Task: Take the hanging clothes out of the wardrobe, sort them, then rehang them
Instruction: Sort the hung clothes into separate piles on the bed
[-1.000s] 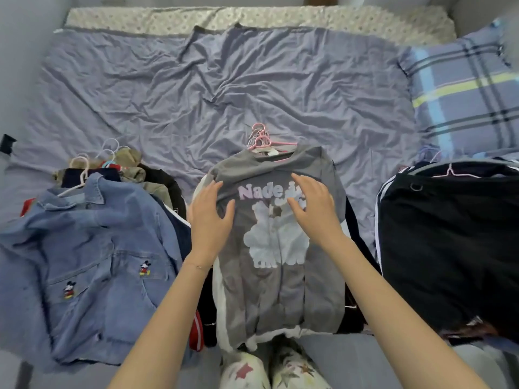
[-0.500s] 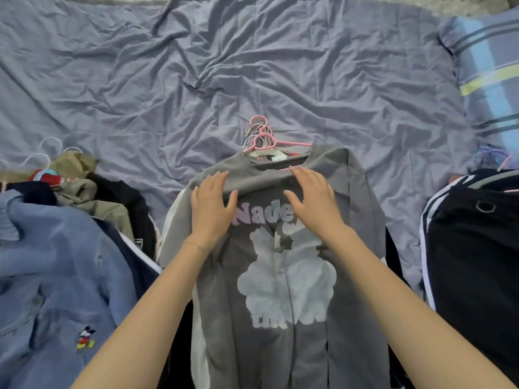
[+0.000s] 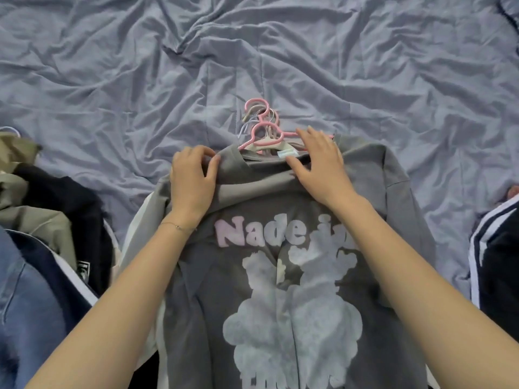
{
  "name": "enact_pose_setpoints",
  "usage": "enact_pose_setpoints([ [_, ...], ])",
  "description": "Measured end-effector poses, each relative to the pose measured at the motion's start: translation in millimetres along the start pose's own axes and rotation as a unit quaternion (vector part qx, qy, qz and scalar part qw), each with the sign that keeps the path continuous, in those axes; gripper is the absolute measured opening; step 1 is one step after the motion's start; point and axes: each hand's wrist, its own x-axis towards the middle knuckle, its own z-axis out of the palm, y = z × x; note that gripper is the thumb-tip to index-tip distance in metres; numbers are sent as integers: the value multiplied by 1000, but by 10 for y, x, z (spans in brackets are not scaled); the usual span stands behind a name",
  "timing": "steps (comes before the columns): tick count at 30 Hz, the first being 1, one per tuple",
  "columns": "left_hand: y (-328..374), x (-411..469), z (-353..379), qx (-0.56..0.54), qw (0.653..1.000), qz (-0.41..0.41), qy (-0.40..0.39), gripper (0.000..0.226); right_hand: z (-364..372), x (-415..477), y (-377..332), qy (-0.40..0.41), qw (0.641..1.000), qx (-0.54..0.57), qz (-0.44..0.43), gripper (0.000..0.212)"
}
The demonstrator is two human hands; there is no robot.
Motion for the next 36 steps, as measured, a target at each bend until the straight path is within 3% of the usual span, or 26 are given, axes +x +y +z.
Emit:
enact_pose_setpoints([
  [5,40,-51,55,79,995,-38,-45,27,50,115,20,-24,999,-32,20,58],
  [10,124,-23,-15,70,993,-31,-86,13,-39,176,40,-22,996,-83,32,48],
  [15,206,-390,-354,9,997,23,-67,9,-354,-236,-57,36,999,39,7,21],
  [22,532,-1167,-1476,-33,994,74,-74,16,-1213,-1244,-745,71,992,100,-12,17],
  [27,874,-1816,-2458,-77,996,44,-4,20,-1811,-2051,-1600,75,992,100,-24,16],
  [36,1223,-2809,-3881,-38,995,36,89,19,-2624,-3383,-2708,100,991,88,2,18],
])
